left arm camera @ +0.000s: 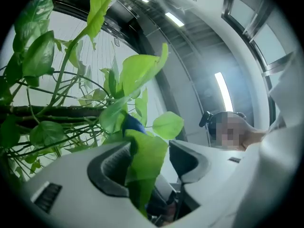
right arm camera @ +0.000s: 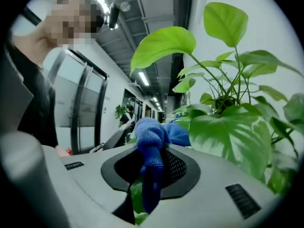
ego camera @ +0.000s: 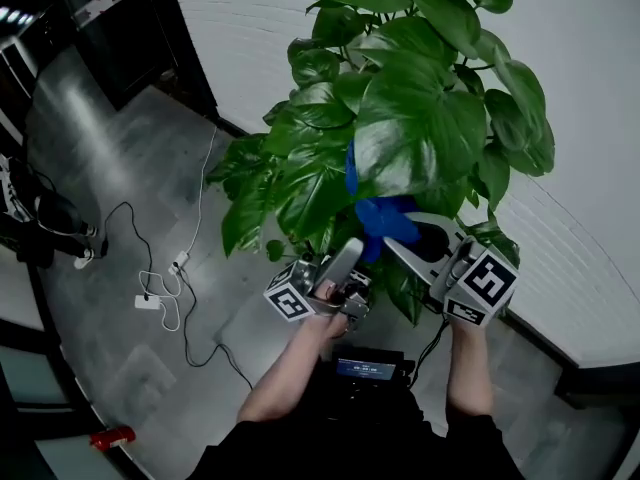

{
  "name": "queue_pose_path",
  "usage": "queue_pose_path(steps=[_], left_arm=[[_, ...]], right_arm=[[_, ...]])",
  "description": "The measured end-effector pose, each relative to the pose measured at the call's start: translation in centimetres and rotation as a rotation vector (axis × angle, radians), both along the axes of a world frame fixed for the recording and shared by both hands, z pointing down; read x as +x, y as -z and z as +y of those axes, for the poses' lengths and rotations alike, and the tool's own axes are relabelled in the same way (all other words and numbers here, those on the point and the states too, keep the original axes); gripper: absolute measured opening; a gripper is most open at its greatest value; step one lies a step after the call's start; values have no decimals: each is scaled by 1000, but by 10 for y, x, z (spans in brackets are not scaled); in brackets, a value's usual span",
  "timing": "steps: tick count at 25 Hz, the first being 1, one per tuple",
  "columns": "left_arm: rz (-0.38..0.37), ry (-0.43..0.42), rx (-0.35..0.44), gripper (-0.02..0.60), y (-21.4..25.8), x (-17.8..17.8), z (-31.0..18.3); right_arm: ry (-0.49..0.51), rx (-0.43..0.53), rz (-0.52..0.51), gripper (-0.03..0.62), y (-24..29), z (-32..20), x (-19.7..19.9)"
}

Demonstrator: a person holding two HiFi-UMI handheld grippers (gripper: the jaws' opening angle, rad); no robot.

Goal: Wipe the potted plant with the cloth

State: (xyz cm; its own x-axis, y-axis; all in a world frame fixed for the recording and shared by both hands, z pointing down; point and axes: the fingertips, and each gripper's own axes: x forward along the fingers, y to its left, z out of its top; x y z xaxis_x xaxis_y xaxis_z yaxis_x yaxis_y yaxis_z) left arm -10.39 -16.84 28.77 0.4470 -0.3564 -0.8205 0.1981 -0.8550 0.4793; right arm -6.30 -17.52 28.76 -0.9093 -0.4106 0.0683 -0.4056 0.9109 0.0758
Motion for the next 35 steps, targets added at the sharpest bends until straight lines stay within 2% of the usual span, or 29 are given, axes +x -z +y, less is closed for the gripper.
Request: queue_pose_path(steps=[2,5,8,11,14,18,20,23,26,30,32,35], left_arm=[[8,-5,4,262,1,-1,2],[-4,-7,6,270,-1,-2,4],[-19,-3,-2,273,-6,-2,3],[-22,-5,-16,273,-13,-5,3],[-21,3,-28,274,-18,-12,3],[7,17,-43,274,-21,-21,1],[19,16,-41,274,-19,-23,2],[43,5,-19,275,-13,-24,4],[62,-7,-7,275,-2,-21,4],[69,-24,16,275,5,-20,7],[62,-28,29,275,7,-20,11],[46,-23,40,282,7,-20,15]], right_arm=[[74,-32,-22,97,-11,19,-5],[156,-60,33,97,-35,46,-13],[196,-78,97,96,-55,68,-7],[204,-95,50,96,-49,83,10],[136,-44,-65,97,-10,80,35],[-55,109,-244,97,66,62,79],[-149,192,-283,97,95,54,90],[-230,236,-192,97,103,37,73],[-178,195,-104,97,90,33,37],[-245,154,12,97,57,5,16],[-207,102,33,97,34,-3,1],[-79,36,55,97,9,13,-23]])
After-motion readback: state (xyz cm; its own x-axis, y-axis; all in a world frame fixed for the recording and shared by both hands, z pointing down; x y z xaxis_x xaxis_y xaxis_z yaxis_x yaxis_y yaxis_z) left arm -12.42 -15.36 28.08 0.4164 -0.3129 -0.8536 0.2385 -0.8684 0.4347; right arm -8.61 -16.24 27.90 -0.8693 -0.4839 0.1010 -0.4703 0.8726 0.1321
